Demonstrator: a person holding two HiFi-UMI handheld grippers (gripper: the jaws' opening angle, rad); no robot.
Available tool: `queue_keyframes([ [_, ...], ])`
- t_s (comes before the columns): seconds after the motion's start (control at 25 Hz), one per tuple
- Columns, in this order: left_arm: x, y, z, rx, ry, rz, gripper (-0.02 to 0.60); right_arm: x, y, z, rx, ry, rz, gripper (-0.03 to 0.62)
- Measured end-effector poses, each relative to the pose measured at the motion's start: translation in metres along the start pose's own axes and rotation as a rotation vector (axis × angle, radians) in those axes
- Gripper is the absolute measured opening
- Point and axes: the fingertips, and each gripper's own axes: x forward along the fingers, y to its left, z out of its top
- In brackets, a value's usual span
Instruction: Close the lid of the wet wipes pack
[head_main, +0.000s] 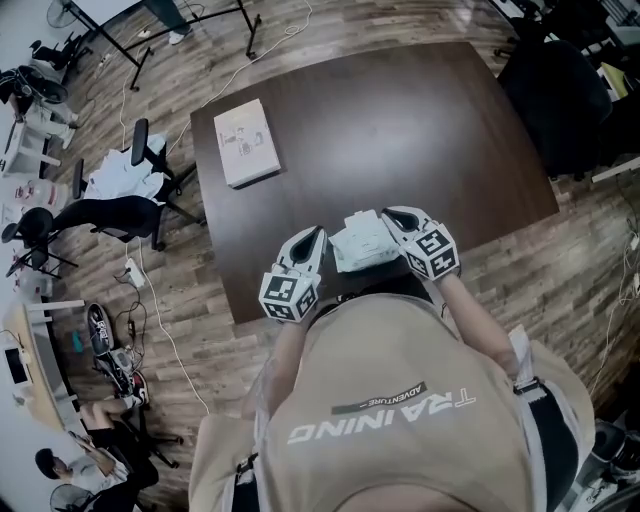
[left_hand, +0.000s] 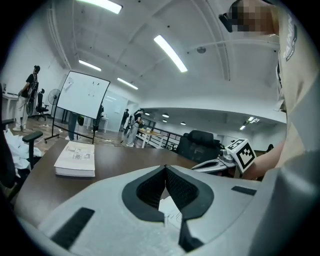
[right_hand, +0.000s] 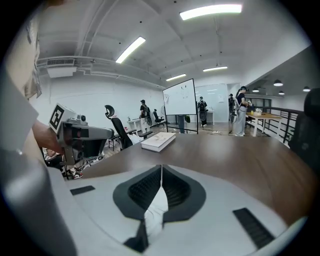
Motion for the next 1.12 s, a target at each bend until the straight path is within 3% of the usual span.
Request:
queue_keyframes([
  [0.4,0.005,0.009,-0.021,-0.102,0.04,0.016,0.009,0.029,-0.01,-0.007,-0.012,0.11,0.044,0.016],
  [0.72,0.032,0.002,-0.024,-0.089,0.095,0.004,0.009,0.051,-0.027,-0.028,-0.046,0.165,0.094,0.017],
  [1.12,0.059,0.015,-0.003,-0.123,0.09,0.082,0.009,0.078,-0.022,-0.07,0.006,0.33,0.325,0.018],
])
